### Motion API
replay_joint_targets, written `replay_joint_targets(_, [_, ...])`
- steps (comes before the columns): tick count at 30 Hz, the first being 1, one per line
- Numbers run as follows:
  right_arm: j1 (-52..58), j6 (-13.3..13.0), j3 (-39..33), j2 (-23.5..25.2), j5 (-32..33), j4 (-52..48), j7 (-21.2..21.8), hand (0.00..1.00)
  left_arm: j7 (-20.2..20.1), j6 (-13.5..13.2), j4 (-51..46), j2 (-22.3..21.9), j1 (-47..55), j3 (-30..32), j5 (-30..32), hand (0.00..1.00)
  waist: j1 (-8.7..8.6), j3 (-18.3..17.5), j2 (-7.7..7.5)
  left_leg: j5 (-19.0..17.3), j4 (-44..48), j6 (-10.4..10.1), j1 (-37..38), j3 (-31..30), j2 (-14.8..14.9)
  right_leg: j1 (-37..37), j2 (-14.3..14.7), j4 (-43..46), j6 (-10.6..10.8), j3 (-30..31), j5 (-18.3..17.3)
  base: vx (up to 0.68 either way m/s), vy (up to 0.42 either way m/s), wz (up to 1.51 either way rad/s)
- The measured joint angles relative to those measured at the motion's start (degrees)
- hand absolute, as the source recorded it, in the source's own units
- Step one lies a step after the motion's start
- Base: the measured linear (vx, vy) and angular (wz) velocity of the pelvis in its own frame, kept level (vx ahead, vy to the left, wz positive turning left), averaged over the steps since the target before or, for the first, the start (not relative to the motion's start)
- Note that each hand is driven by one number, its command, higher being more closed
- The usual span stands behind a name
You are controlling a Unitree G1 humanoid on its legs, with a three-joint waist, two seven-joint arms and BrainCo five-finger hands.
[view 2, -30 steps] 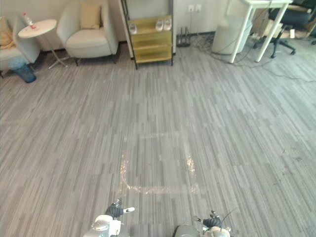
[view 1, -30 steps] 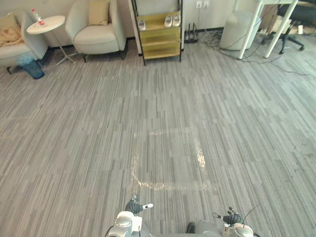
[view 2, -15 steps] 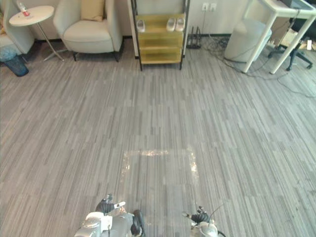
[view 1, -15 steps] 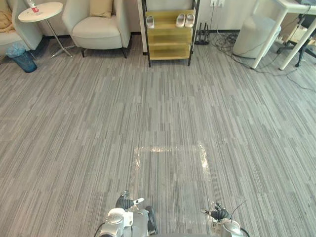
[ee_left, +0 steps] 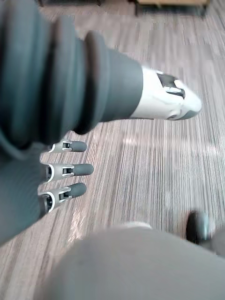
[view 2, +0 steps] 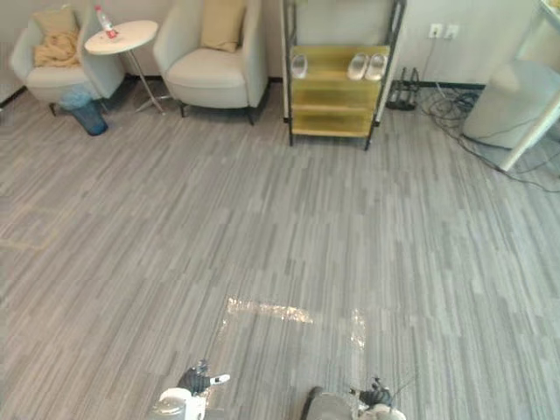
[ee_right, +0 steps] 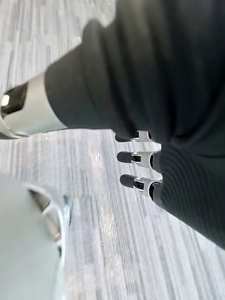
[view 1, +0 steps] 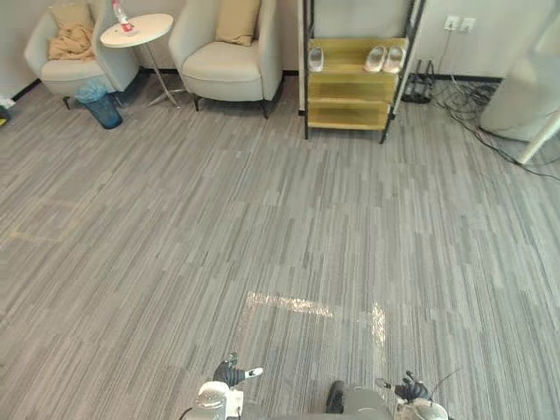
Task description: Pick up cushions and gather them together orderly.
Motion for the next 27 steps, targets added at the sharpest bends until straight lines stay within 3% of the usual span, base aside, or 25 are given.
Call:
replay_joint_targets(2, [0.3,0.1,0.0,0.0,0.0,0.1,0.0,0.00,0.0,0.0,-0.1,0.0,0.1,0.6,0.0,0.00,0.54,-0.2,0.33,-0.9,7.8,1.3,-2.8,2.7,2.5,4.1,0.9,-2.8,-0.1,-0.4,-0.1,0.26,-0.085,-0.04])
replay_joint_targets(3, [0.3,0.1,0.0,0.0,0.0,0.0,0.0,0.00,0.0,0.0,-0.1,0.1,0.2,0.5,0.0,0.00,0.55,-0.2,0.25,-1.8,8.4,1.3,-4.1,3.9,2.2,5.5,0.7,-3.9,-0.1,-0.4,0.0,0.34,-0.025,-0.06])
replay_joint_targets(5, [0.1,0.2,0.0,0.3,0.1,0.0,0.0,0.00,0.0,0.0,-0.1,0.1,-0.3,0.4,0.0,0.00,0.87,-0.2,0.15,-3.2,2.7,0.1,-6.5,5.5,0.1,7.1,-0.1,-4.8,0.3,-0.2,0.2,0.30,0.046,-0.06])
replay_joint_targets(6, [-0.4,0.2,-0.1,0.4,0.1,0.0,0.0,0.00,0.1,0.0,-0.1,0.1,-0.6,0.4,-0.1,0.00,0.98,0.1,-0.08,-3.0,-5.2,0.2,-6.9,5.2,-2.4,7.8,-1.0,-4.8,0.4,0.2,0.3,0.26,0.129,-0.07])
replay_joint_targets(7, [-0.4,0.3,-0.2,0.4,0.1,0.0,-0.1,0.00,0.1,0.0,-0.1,-0.1,-0.5,0.3,-0.1,0.00,1.04,0.1,0.03,1.1,-16.6,1.1,-6.5,2.4,-6.1,8.5,-1.2,-4.7,1.4,0.7,0.5,0.26,0.150,-0.05])
replay_joint_targets(8, [-0.3,0.3,-0.3,-0.2,0.1,0.0,-0.1,0.00,0.1,0.0,-0.2,-0.3,-0.4,0.2,-0.1,0.00,1.30,-0.3,0.52,5.5,-22.1,0.8,-6.4,-0.8,-7.7,8.5,-0.4,-4.7,2.7,1.6,0.3,0.21,0.122,0.03])
replay_joint_targets(9, [-0.2,0.4,-0.3,0.7,0.1,0.1,-0.2,0.00,0.1,-0.1,-0.1,0.3,-0.5,0.0,-0.1,0.00,1.54,-0.7,-0.59,5.9,-22.5,0.9,-5.5,-1.1,-9.1,8.7,-1.5,-5.3,3.5,2.7,-0.2,0.19,0.090,0.18])
replay_joint_targets(10, [-0.4,0.4,0.5,1.9,0.0,0.1,-0.1,0.00,0.3,-0.2,-0.4,1.8,-0.7,-1.4,-0.1,0.00,1.28,-0.9,-3.00,6.5,-26.0,1.1,-4.3,-2.3,-11.2,8.7,-2.7,-6.8,3.9,4.8,-0.2,0.19,0.075,0.26])
replay_joint_targets(12, [-0.6,0.3,0.4,2.9,-0.1,0.0,-0.1,0.00,0.3,0.0,-0.5,2.9,-0.9,-1.9,-0.1,0.00,1.48,-0.7,-4.71,6.7,-27.1,1.5,-3.8,-2.4,-12.8,10.0,-3.6,-8.2,4.5,5.8,0.0,0.18,0.055,0.28])
replay_joint_targets(16, [-0.5,0.3,0.4,3.2,-0.1,0.0,-0.1,0.00,0.3,0.0,0.0,3.4,0.1,-1.9,-0.2,0.00,1.85,-0.5,-4.83,8.5,-32.7,1.7,0.7,-2.3,-14.3,12.1,-4.5,-8.8,5.2,6.7,0.5,0.10,-0.026,0.06])
replay_joint_targets(21, [-0.2,0.3,0.4,3.1,-0.1,0.0,-0.1,0.00,0.2,0.0,1.1,3.0,0.1,-1.9,-0.1,0.00,1.62,-0.6,-4.44,15.7,-45.7,0.9,5.5,-2.5,-14.5,11.2,-3.5,-9.9,5.6,7.5,0.7,-0.05,-0.093,-0.02])
replay_joint_targets(27, [0.9,0.3,0.5,2.4,-0.1,0.0,-0.1,0.00,0.1,0.0,1.2,3.0,0.3,-2.2,-0.1,0.00,1.30,-0.7,-4.36,17.2,-48.1,1.1,6.8,-2.3,-14.9,11.3,-3.4,-10.1,5.7,8.3,0.7,-0.06,-0.020,-0.05])
